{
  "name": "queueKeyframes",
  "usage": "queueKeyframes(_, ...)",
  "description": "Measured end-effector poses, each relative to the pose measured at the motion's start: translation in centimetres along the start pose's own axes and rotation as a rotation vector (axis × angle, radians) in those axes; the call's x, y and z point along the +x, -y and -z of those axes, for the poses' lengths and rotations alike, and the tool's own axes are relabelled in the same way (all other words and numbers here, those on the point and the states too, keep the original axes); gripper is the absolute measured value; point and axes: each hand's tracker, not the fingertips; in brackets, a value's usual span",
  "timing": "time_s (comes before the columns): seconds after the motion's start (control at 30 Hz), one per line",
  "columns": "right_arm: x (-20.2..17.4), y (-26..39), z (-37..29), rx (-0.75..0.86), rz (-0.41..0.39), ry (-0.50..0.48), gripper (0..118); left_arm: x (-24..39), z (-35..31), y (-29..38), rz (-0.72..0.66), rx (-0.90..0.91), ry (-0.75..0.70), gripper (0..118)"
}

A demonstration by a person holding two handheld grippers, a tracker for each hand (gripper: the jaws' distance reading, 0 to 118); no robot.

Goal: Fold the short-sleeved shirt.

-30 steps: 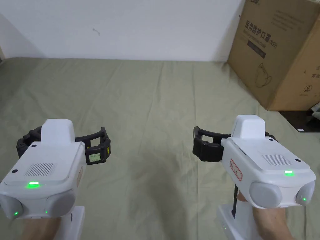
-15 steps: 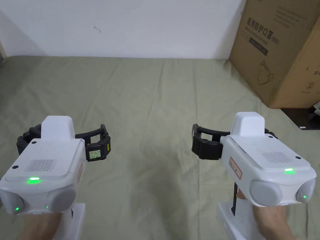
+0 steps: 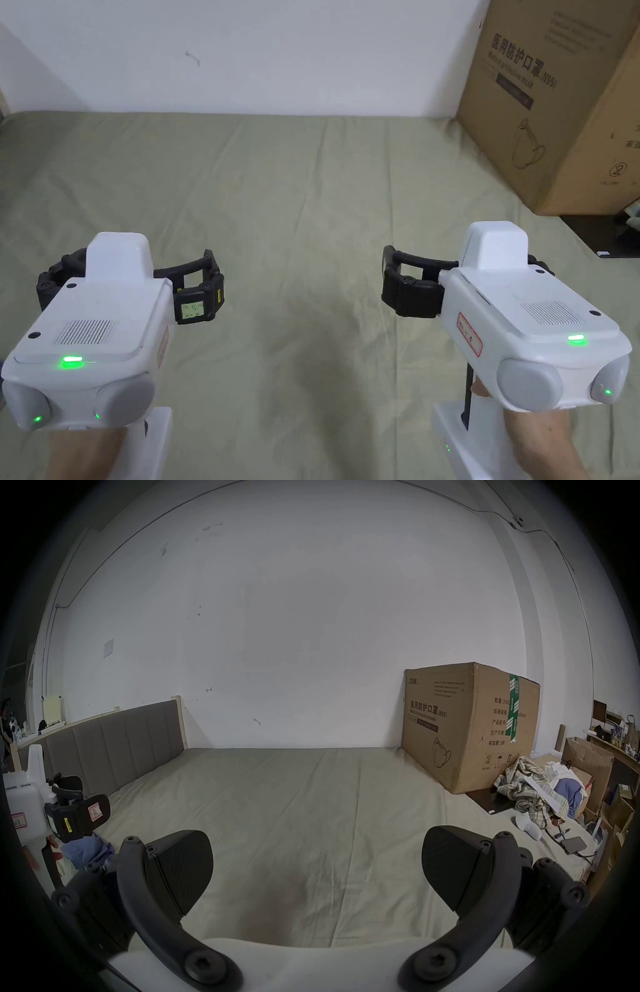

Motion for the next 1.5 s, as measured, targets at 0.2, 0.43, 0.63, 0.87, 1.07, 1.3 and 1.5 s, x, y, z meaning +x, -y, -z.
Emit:
queueKeyframes(0.2,0.18,0.08,-0.09,0.001,-0.002,0.002,118,0.03,-0.06,0.12,0.004,-0.001,-0.003,118)
queueKeyframes(0.43,0.27,0.16,-0.12,0.001,0.005,0.004,118,0.00,0.15,0.18,0.001,-0.001,-0.006,118)
queueKeyframes(0.63,0.29,0.22,-0.20,0.000,-0.003,0.002,118,0.08,0.15,0.22,0.007,0.000,-0.004,118)
queueKeyframes(0.87,0.29,0.18,-0.22,0.002,-0.003,0.002,118,0.17,0.17,0.33,0.006,-0.007,0.000,118)
queueKeyframes(1.07,0.21,0.22,-0.23,-0.002,-0.006,0.001,118,0.21,0.08,0.33,0.017,-0.005,0.006,118)
queueKeyframes(1.3,-0.01,0.12,-0.17,-0.005,-0.013,-0.001,118,0.20,0.22,0.38,0.016,-0.003,0.006,118)
queueKeyframes(1.5,-0.24,-0.20,-0.15,-0.026,-0.020,0.019,118,0.33,0.32,0.09,0.013,-0.005,0.012,118)
